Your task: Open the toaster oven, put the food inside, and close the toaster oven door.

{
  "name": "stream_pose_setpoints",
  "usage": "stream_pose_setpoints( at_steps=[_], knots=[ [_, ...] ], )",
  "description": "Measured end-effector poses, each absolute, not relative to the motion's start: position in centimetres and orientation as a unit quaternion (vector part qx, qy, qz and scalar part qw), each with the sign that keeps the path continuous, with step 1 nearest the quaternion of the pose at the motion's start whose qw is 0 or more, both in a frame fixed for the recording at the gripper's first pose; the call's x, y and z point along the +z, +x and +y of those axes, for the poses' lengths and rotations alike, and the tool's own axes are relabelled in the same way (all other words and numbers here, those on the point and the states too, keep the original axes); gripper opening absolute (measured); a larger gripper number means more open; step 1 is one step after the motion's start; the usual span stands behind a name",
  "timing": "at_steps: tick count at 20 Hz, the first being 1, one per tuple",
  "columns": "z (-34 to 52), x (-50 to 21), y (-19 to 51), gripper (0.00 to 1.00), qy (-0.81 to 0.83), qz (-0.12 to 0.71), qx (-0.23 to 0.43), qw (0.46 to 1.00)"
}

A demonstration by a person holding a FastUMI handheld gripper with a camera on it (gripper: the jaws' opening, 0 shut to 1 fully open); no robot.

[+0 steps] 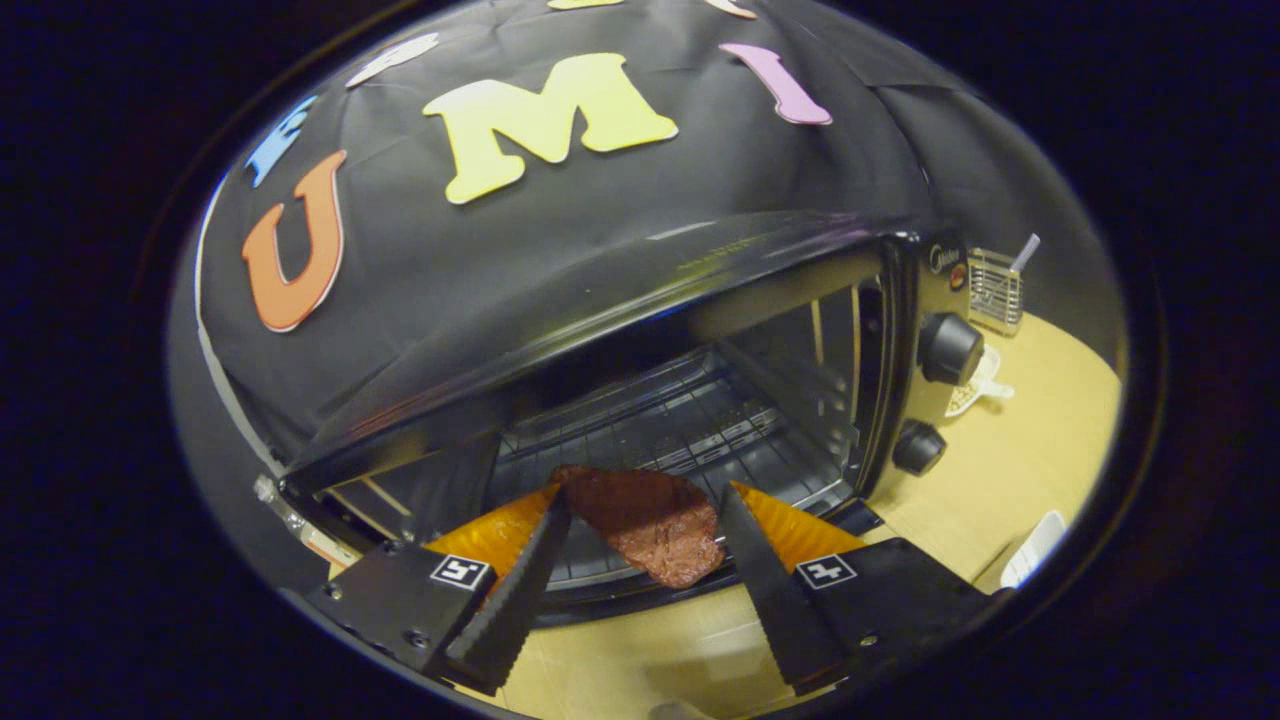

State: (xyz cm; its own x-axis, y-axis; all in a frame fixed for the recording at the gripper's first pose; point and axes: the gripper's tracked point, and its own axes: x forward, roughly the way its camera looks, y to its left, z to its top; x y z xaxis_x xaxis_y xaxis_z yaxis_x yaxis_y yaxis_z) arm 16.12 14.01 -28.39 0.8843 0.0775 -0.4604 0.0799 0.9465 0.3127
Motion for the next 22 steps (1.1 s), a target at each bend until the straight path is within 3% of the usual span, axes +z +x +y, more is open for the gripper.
stream_pose_setpoints(
  at_steps=[13,22],
  knots=[
    [12.5,-24.7,5.7,0.97,0.008,0.282,0.093,0.955],
    [8.3,-27.5,-2.8,0.97,-0.043,0.343,0.115,0.931]
  ],
)
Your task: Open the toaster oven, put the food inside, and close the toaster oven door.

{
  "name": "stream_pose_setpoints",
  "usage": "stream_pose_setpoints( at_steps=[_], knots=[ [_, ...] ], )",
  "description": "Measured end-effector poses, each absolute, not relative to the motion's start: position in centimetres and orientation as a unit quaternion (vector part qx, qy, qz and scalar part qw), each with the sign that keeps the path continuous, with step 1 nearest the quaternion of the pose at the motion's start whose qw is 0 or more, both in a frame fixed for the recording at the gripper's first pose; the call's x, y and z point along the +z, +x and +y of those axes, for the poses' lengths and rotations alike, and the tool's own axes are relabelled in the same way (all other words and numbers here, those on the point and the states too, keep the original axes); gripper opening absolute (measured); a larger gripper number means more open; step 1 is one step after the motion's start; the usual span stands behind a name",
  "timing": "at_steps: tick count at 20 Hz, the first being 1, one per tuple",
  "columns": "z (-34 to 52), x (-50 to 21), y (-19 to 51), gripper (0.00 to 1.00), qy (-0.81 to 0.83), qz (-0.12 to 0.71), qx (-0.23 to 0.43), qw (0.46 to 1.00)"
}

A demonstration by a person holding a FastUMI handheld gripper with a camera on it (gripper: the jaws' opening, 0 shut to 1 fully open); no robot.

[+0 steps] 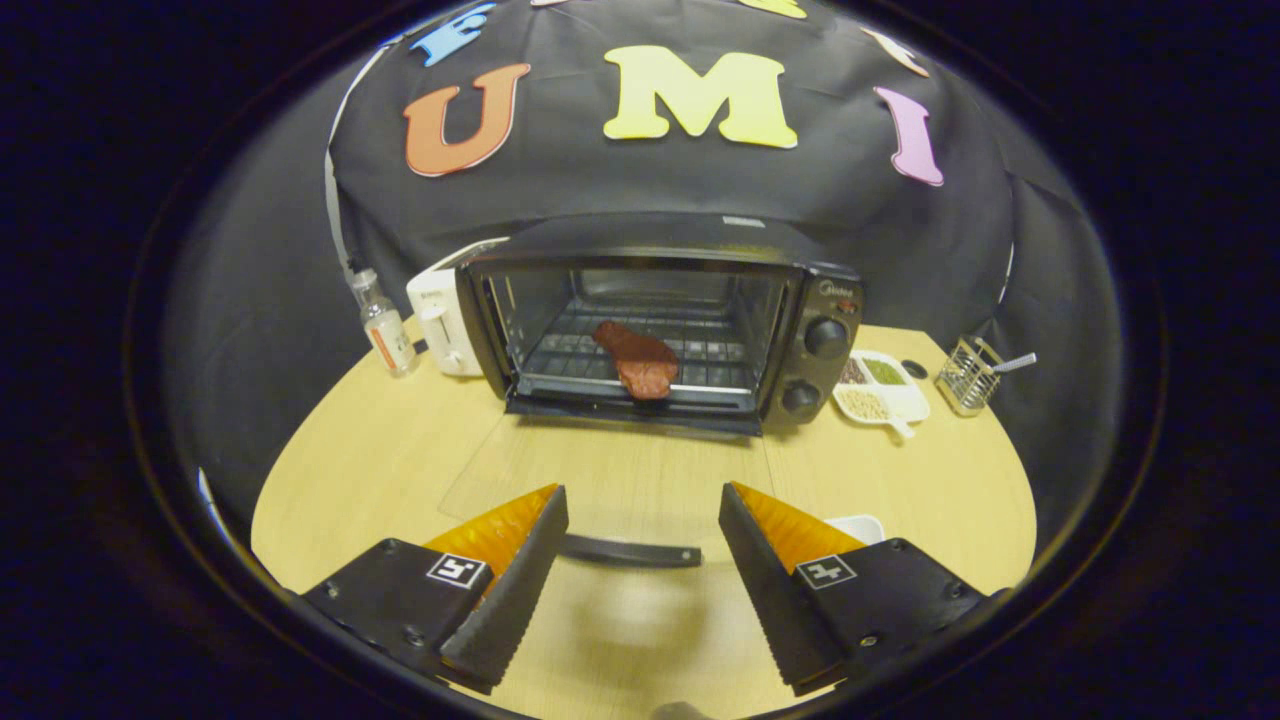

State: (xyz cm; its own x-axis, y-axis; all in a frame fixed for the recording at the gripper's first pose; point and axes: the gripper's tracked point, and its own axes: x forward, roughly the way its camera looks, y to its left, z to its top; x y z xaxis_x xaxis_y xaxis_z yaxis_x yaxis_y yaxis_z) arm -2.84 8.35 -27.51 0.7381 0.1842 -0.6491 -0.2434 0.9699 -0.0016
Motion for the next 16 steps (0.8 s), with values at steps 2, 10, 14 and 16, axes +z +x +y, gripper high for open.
stream_pose_setpoints(
  at_steps=[2,10,14,16],
  knots=[
    [8.1,-29.0,-4.4,0.97,-0.049,0.358,0.118,0.925],
    [9.3,-35.1,-7.3,0.97,-0.045,0.414,0.132,0.9],
    [9.3,-36.2,-5.6,0.98,-0.049,0.411,0.129,0.901],
    [9.4,-37.1,-5.1,0.97,-0.046,0.421,0.131,0.896]
  ],
)
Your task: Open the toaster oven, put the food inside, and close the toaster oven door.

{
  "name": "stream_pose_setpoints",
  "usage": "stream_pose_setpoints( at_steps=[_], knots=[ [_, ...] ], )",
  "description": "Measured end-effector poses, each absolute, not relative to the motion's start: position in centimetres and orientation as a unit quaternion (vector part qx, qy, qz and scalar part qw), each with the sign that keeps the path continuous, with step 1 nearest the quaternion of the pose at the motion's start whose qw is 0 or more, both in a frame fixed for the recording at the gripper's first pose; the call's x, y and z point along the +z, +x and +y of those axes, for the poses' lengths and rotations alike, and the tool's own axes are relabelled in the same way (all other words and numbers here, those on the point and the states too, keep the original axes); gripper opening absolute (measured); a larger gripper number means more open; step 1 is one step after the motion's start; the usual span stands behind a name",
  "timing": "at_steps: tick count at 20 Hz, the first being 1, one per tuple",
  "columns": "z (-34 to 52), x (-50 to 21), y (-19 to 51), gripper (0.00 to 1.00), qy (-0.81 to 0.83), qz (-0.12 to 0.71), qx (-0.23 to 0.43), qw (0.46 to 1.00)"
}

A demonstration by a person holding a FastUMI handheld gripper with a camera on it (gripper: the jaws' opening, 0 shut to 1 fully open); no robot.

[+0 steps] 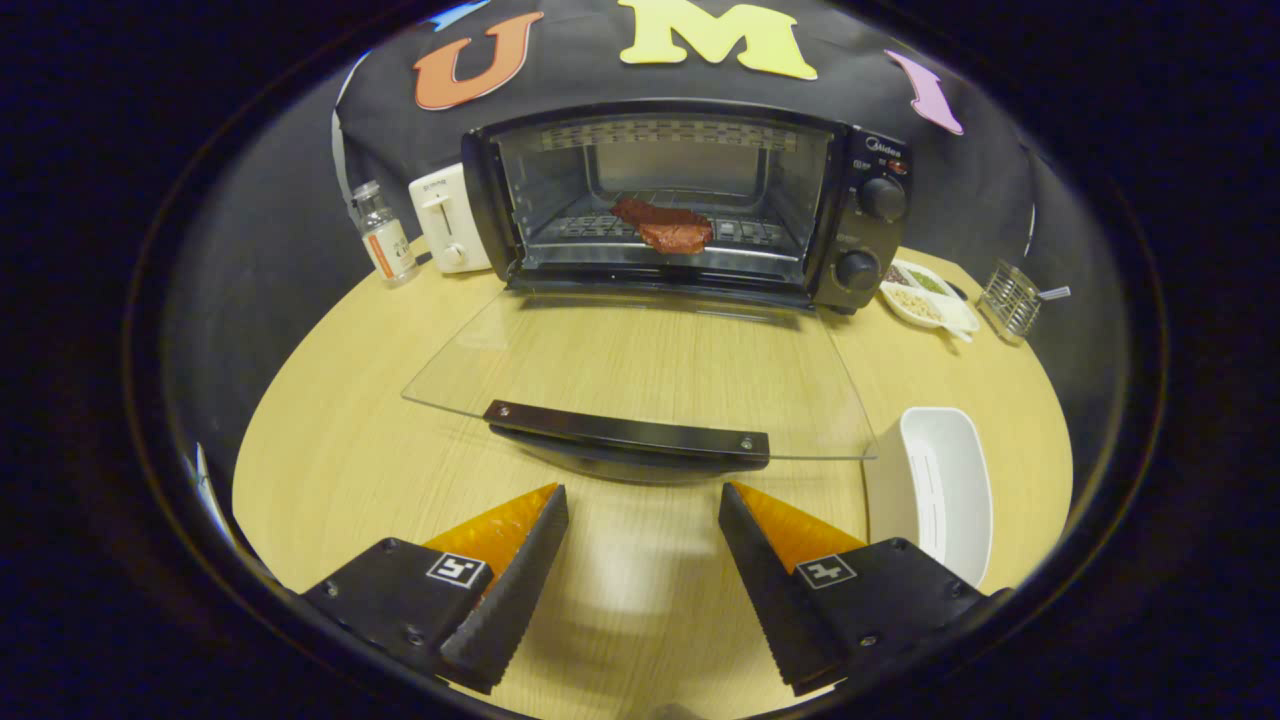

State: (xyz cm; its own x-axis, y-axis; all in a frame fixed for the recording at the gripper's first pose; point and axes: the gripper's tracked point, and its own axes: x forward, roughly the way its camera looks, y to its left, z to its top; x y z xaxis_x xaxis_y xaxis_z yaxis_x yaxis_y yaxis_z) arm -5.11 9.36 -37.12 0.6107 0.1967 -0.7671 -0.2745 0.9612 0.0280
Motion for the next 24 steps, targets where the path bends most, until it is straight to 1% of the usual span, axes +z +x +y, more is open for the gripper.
stream_pose_setpoints(
  at_steps=[5,10,19,24],
  knots=[
    [8.9,-37.3,-3.9,0.98,-0.049,0.423,0.132,0.895],
    [8.8,-35.2,-3.7,0.97,-0.06,0.414,0.135,0.898],
    [8.4,-29.0,0.2,0.97,-0.055,0.387,0.125,0.912],
    [9.1,-24.2,3.6,0.97,-0.034,0.342,0.124,0.931]
  ],
)
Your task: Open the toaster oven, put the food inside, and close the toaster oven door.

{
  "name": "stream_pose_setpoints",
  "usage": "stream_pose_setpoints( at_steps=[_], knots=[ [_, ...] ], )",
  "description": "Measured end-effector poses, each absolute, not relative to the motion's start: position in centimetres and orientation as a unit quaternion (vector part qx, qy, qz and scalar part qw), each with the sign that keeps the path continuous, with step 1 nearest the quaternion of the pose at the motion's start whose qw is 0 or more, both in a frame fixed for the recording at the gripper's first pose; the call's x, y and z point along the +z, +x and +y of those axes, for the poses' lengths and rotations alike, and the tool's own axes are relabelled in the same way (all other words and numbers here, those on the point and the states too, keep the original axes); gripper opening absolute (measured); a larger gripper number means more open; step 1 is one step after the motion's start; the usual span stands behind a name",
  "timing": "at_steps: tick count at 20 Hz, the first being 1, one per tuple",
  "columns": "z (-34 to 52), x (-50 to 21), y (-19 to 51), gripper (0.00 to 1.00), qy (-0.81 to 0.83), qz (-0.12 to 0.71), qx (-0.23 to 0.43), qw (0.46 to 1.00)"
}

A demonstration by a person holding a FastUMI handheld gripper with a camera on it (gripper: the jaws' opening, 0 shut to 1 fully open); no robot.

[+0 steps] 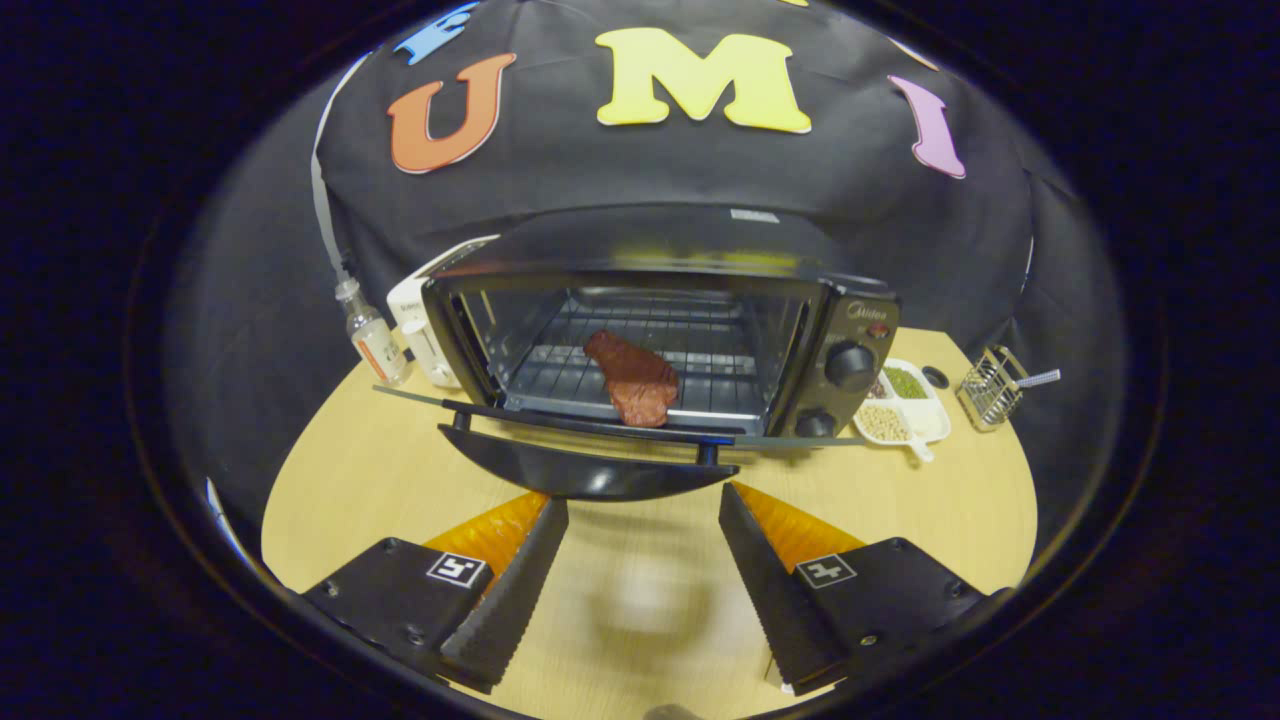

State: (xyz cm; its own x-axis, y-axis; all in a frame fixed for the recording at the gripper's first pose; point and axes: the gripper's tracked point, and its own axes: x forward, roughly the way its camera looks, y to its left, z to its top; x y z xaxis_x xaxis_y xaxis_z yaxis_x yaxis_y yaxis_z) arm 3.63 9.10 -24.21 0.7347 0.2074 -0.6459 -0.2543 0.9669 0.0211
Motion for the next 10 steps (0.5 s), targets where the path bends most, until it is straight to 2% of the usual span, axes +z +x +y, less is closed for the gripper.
stream_pose_setpoints(
  at_steps=[10],
  knots=[
    [7.3,-22.0,2.8,0.98,-0.022,0.331,0.108,0.937]
  ],
)
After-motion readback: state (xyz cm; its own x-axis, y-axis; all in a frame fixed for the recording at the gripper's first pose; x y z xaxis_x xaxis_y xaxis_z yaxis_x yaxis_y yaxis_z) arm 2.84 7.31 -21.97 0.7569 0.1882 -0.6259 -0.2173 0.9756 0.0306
